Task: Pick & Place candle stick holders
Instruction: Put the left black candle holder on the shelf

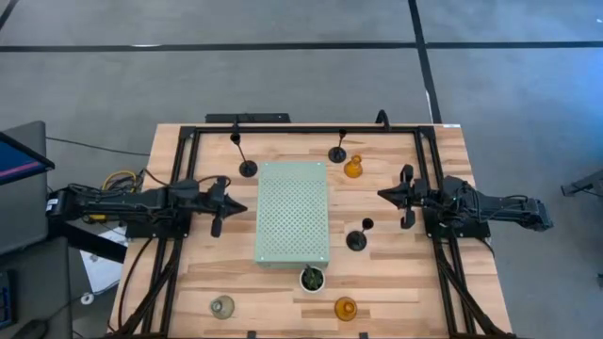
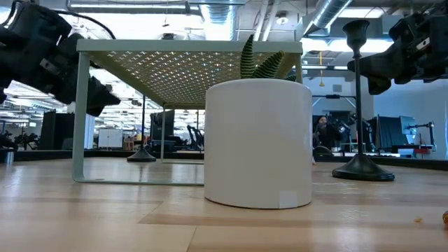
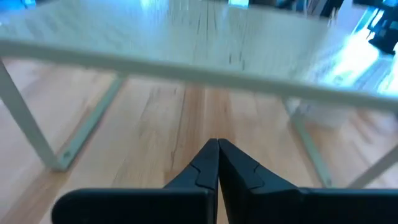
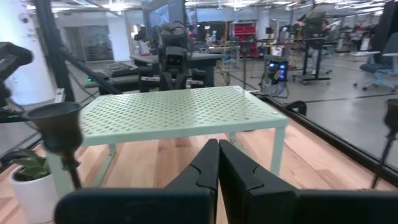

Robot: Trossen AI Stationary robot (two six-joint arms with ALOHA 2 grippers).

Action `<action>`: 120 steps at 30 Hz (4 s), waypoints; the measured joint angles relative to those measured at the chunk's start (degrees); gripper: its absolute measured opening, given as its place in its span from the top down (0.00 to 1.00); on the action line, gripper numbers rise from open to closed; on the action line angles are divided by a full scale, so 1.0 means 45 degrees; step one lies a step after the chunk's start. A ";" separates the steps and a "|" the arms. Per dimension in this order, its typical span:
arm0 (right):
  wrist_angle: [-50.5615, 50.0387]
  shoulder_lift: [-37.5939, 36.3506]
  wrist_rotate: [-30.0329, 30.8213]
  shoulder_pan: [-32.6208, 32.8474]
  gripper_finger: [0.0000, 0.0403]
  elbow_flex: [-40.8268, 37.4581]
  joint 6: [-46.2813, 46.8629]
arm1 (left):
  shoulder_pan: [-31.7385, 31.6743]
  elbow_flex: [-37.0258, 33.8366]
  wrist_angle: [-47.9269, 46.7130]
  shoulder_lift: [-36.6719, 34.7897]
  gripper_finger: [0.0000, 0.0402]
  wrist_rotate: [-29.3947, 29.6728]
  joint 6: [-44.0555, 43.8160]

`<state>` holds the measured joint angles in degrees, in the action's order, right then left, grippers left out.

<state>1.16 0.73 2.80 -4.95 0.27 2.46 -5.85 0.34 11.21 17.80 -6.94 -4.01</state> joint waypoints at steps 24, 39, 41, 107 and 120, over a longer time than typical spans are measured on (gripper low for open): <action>0.0142 0.0000 0.0381 -0.0019 1.00 -0.0002 0.0024 | 0.0000 0.0000 0.2475 0.0000 0.98 0.3333 -0.0228; 0.0121 0.0002 0.0384 -0.0010 1.00 -0.0004 0.0015 | 0.0000 0.0000 0.2471 0.0000 0.98 0.6146 0.0555; 0.0122 0.0000 0.0385 -0.0010 1.00 0.0001 0.0014 | 0.0000 0.0000 0.2475 0.0000 0.98 0.6159 0.0854; 0.0171 0.0000 0.0828 -0.0010 1.00 0.0001 -0.0010 | -0.4333 0.0005 1.1688 0.8538 0.51 0.7043 0.1788; 0.0171 0.0001 0.0828 -0.0010 1.00 -0.0004 -0.0005 | -0.4328 0.0894 1.1806 0.9564 0.54 0.7628 0.2443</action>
<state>1.93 0.74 6.52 -4.99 0.25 2.44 -25.32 4.36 64.34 60.84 27.39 6.98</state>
